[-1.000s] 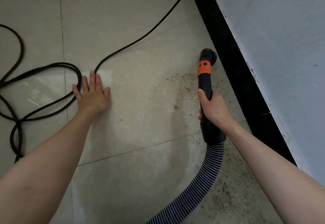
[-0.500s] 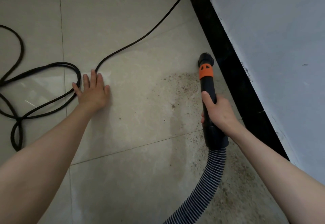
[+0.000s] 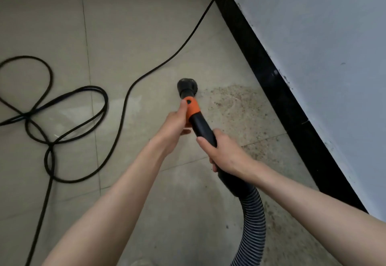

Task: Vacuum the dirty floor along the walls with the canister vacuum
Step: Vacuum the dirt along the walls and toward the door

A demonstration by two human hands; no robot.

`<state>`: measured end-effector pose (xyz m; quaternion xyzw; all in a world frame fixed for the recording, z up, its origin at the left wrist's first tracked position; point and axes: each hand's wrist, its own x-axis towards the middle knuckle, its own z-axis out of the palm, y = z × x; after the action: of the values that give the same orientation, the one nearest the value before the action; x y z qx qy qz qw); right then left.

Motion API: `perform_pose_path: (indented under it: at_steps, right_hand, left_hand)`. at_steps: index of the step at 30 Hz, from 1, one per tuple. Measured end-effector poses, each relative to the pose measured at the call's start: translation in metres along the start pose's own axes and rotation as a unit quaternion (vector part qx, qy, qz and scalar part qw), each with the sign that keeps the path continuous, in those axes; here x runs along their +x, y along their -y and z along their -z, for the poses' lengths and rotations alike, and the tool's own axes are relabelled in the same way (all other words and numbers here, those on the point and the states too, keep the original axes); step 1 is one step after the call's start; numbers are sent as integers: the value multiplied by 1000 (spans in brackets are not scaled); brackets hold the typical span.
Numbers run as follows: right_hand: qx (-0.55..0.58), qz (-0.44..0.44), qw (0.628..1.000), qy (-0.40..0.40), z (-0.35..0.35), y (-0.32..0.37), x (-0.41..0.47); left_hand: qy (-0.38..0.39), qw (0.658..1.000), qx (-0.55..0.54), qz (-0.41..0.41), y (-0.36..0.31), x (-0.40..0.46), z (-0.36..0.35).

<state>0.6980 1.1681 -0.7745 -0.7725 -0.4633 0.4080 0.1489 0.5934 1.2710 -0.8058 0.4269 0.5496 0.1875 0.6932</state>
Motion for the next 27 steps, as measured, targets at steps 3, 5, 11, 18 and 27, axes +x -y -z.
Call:
perform_pose_path:
  at_steps: [3, 5, 11, 18, 27]
  right_hand:
    - [-41, -5, 999, 12, -7, -7, -10]
    - [-42, -3, 999, 16, -4, -10, -14]
    - [109, 1, 992, 71, 9, -22, -21]
    - [195, -18, 979, -65, -1, -51, -46]
    - [232, -32, 965, -118, 7, -56, -40]
  left_hand:
    - [33, 997, -28, 66, 4, -15, -15]
    - [34, 994, -49, 89, 7, -20, -21]
    - [5, 985, -145, 90, -8, -15, -30]
    - [70, 983, -106, 136, -18, -10, -52]
    - [2, 989, -101, 110, -12, -10, -91]
